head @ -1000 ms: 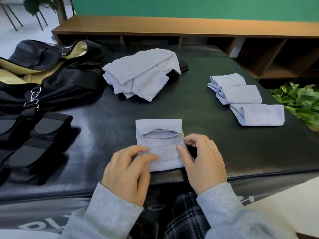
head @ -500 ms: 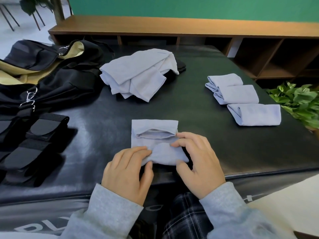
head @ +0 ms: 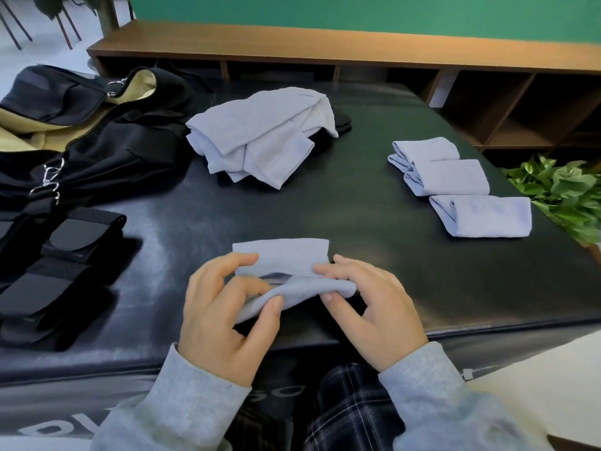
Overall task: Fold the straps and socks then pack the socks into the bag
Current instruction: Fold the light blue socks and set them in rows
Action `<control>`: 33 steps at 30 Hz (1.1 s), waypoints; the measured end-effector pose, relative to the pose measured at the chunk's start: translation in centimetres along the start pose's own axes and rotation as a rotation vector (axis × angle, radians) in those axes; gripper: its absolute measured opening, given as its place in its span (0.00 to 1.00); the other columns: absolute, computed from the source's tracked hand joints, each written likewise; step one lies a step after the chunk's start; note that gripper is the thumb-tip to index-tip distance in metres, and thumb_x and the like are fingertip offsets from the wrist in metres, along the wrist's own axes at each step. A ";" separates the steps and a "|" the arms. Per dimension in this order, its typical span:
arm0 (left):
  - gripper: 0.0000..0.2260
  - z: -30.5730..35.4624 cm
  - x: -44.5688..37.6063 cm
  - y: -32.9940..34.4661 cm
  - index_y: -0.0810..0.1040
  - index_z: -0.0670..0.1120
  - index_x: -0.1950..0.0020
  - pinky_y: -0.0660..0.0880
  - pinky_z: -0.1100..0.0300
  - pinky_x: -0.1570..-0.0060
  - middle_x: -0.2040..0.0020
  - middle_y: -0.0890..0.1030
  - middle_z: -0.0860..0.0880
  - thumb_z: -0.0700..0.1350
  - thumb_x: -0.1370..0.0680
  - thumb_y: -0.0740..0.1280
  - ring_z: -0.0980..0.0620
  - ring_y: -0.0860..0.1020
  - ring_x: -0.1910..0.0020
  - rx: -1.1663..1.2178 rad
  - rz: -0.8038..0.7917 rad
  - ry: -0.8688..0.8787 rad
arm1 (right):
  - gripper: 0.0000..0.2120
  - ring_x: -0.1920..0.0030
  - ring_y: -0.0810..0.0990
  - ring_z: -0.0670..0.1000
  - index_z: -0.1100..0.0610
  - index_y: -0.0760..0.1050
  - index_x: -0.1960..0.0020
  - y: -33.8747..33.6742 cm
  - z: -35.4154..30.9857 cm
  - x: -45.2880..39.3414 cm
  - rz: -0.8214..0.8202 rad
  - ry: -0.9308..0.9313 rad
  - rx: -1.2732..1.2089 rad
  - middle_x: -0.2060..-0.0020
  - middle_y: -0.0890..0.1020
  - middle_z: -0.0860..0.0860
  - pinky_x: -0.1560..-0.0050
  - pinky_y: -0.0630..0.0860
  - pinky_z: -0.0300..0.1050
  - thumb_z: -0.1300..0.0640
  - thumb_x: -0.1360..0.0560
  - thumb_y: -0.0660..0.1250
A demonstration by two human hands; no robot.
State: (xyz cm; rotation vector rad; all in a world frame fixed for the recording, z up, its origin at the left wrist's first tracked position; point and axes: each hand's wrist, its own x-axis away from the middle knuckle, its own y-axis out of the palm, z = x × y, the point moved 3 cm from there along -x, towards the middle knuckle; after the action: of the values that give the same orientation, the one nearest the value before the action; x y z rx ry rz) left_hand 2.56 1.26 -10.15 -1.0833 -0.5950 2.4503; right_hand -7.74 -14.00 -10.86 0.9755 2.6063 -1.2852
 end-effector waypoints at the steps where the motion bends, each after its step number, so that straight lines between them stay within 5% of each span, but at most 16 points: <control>1: 0.06 0.0 -0.1 0.0 0.78 0.50 0.60 0.64 0.66 0.40 0.49 0.78 0.50 0.50 0.27 0.63 0.50 0.74 0.41 0.065 -0.036 -0.033 | 0.14 0.41 0.69 0.32 0.39 0.75 0.49 0.0 0.0 0.0 -0.003 0.024 0.001 0.50 0.77 0.29 0.40 0.62 0.31 0.39 0.29 0.56; 3: 0.03 0.2 -0.3 -0.3 0.75 0.56 0.57 0.67 0.69 0.44 0.47 0.78 0.57 0.52 0.28 0.63 0.58 0.74 0.42 0.212 -0.108 -0.131 | 0.14 0.47 0.71 0.37 0.37 0.72 0.49 -0.1 0.0 0.0 -0.015 0.073 0.007 0.54 0.78 0.33 0.46 0.66 0.34 0.37 0.30 0.53; 6: 0.12 0.1 -0.5 -0.3 0.75 0.59 0.51 0.71 0.68 0.51 0.48 0.79 0.61 0.59 0.32 0.63 0.60 0.77 0.48 0.346 -0.156 -0.328 | 0.14 0.52 0.74 0.46 0.37 0.69 0.53 0.0 0.2 -0.4 -0.022 0.149 -0.001 0.56 0.78 0.40 0.50 0.71 0.46 0.34 0.31 0.50; 9: 0.16 -0.5 -0.9 0.2 0.71 0.66 0.48 0.76 0.57 0.56 0.55 0.80 0.54 0.63 0.34 0.63 0.55 0.78 0.58 0.342 -0.093 -0.451 | 0.21 0.53 0.76 0.51 0.46 0.71 0.53 0.4 0.4 -1.1 -0.002 0.236 -0.076 0.60 0.79 0.44 0.51 0.74 0.52 0.32 0.31 0.51; 11: 0.15 -0.9 -1.5 0.4 0.70 0.68 0.48 0.75 0.59 0.58 0.61 0.80 0.46 0.62 0.33 0.64 0.54 0.77 0.62 0.300 -0.032 -0.510 | 0.21 0.61 0.73 0.52 0.53 0.68 0.62 0.4 0.1 -1.8 0.036 0.281 -0.085 0.69 0.74 0.45 0.58 0.72 0.51 0.35 0.28 0.54; 14: 0.14 -1.4 -2.3 0.7 0.70 0.61 0.40 0.69 0.72 0.65 0.67 0.77 0.44 0.55 0.25 0.65 0.57 0.74 0.65 0.212 0.004 -0.550 | 0.21 0.70 0.65 0.50 0.54 0.59 0.69 0.5 -0.8 -2.7 0.075 0.325 -0.060 0.77 0.65 0.47 0.67 0.63 0.46 0.41 0.25 0.58; 17: 0.17 -1.4 -2.5 0.7 0.68 0.57 0.36 0.68 0.72 0.65 0.66 0.76 0.47 0.51 0.25 0.64 0.58 0.75 0.64 0.161 0.013 -0.580 | 0.22 0.72 0.64 0.49 0.54 0.61 0.70 0.9 -1.1 -3.3 0.090 0.364 -0.041 0.79 0.65 0.47 0.69 0.60 0.45 0.42 0.25 0.58; 23: 0.19 -1.4 -2.6 0.7 0.65 0.52 0.34 0.68 0.68 0.67 0.66 0.77 0.43 0.50 0.24 0.64 0.53 0.75 0.66 0.086 0.037 -0.585 | 0.20 0.67 0.67 0.53 0.53 0.60 0.68 1.2 -1.7 -3.6 0.072 0.353 0.115 0.74 0.68 0.48 0.60 0.63 0.46 0.45 0.22 0.55; 28: 0.12 -1.5 -2.8 0.9 0.69 0.50 0.43 0.65 0.63 0.63 0.61 0.76 0.50 0.48 0.24 0.66 0.51 0.74 0.60 0.038 0.013 -0.549 | 0.19 0.64 0.68 0.55 0.52 0.57 0.67 1.5 -1.9 -4.0 0.037 0.331 0.275 0.71 0.71 0.48 0.53 0.65 0.49 0.45 0.19 0.50; 33: 0.08 -1.4 -2.7 0.9 0.71 0.49 0.48 0.65 0.71 0.61 0.55 0.70 0.54 0.43 0.24 0.66 0.59 0.71 0.59 -0.022 0.022 -0.460 | 0.15 0.61 0.71 0.56 0.52 0.63 0.59 1.7 -1.8 -3.9 0.046 0.342 0.279 0.66 0.77 0.49 0.52 0.64 0.49 0.45 0.19 0.49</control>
State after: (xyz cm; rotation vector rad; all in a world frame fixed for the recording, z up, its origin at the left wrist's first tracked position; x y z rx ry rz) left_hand 5.07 -0.58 -9.90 -0.5280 -0.7477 2.7318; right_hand -3.29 -13.91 -9.58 1.4042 2.6645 -1.6318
